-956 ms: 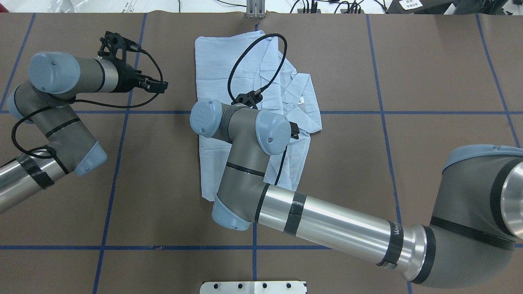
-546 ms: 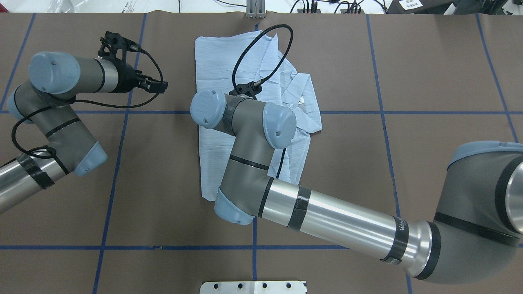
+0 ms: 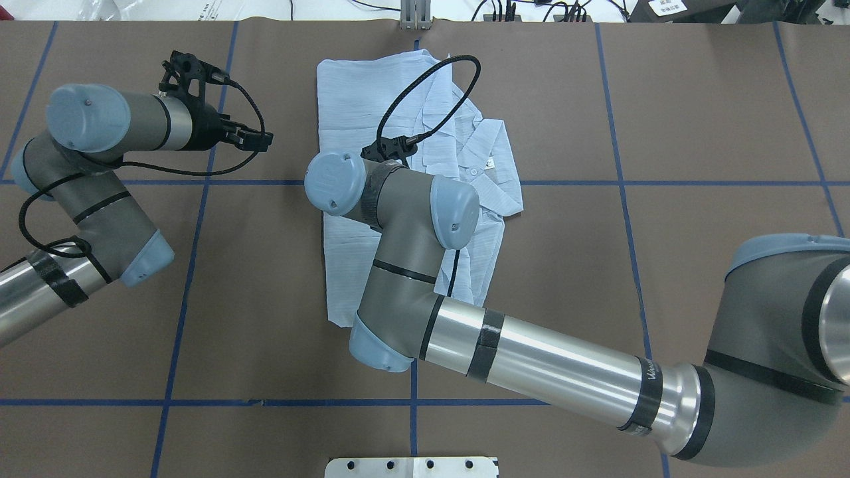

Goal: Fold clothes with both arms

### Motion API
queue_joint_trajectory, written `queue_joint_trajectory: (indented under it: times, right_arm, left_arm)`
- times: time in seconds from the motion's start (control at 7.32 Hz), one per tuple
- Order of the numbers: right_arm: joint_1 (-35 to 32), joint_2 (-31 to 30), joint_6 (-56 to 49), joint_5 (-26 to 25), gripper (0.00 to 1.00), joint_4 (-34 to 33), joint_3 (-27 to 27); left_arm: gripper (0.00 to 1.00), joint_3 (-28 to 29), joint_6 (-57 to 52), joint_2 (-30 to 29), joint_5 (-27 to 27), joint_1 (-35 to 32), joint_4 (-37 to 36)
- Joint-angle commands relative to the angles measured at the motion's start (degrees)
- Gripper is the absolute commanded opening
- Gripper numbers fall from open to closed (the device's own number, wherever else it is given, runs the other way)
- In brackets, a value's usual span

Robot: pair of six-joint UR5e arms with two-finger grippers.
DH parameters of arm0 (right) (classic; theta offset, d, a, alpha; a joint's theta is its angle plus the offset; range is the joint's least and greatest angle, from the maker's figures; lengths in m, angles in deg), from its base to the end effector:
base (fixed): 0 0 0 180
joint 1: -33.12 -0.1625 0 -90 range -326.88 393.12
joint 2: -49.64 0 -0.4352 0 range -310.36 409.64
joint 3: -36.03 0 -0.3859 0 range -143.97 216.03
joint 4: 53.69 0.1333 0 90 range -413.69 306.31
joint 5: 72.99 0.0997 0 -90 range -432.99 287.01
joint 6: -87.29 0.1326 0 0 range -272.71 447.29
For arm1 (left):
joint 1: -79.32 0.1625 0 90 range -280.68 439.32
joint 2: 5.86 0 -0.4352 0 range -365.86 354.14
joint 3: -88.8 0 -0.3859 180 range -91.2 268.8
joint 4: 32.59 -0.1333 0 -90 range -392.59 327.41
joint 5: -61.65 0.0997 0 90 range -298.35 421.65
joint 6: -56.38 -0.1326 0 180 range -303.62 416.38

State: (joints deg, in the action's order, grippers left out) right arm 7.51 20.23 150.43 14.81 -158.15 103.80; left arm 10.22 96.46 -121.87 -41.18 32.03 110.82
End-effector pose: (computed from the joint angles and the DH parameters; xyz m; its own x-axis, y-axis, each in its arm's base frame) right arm -0.6855 -0.4821 0.2175 0.9370 -0.0515 0.3456 -0.0253 0.9764 0.2144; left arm 0.4131 -0.6006 0.4124 0.6049 0.4446 -0.6606 0.1770 0.7338 0.6559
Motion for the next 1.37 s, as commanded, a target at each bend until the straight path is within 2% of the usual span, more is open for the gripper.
queue_joint_trajectory:
  times: [0.0, 0.82, 1.09, 1.23]
  right_arm:
    - [0.6, -0.1, 0.3, -0.1, 1.00, 0.0, -0.9]
    - [0.6, -0.1, -2.3, -0.3, 1.00, -5.7, -0.7]
    - [-0.8, -1.0, -5.6, -0.1, 1.00, -9.7, 1.6]
    - [-1.1, -3.4, -6.3, -0.2, 1.00, -9.7, 4.3]
  left_arm:
    - [1.00, 0.0, 0.0, 0.0, 0.0, 0.0, -0.1]
    - [1.00, 0.0, 0.0, 0.0, 0.0, 0.1, -0.1]
    - [1.00, 0.1, 0.0, 0.0, 0.0, 0.1, -0.1]
    - [1.00, 0.0, 0.0, 0.0, 0.0, 0.1, 0.0]
